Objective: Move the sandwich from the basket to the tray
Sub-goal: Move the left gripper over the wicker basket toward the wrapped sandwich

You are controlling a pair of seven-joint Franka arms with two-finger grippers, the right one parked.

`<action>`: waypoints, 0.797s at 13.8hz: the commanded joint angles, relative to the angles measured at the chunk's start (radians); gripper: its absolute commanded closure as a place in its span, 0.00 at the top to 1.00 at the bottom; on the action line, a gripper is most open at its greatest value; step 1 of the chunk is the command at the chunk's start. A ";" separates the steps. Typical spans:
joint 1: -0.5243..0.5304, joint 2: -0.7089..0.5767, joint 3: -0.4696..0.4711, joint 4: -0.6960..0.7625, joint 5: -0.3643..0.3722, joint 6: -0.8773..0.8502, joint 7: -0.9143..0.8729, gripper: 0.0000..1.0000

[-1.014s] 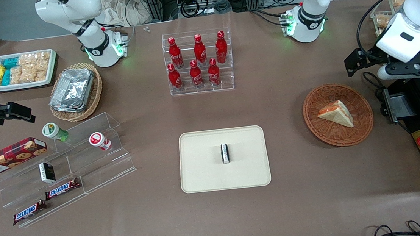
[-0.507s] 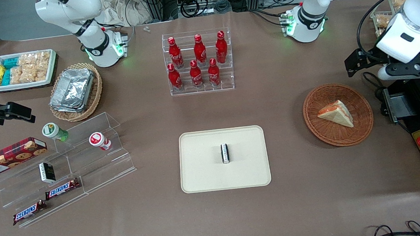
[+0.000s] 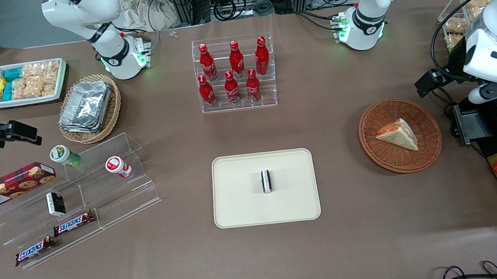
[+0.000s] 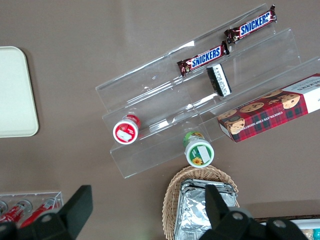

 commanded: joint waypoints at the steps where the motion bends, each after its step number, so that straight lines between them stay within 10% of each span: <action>1: 0.002 -0.042 0.022 -0.071 0.001 -0.003 -0.096 1.00; 11: -0.006 -0.142 0.145 -0.367 -0.044 0.199 -0.305 1.00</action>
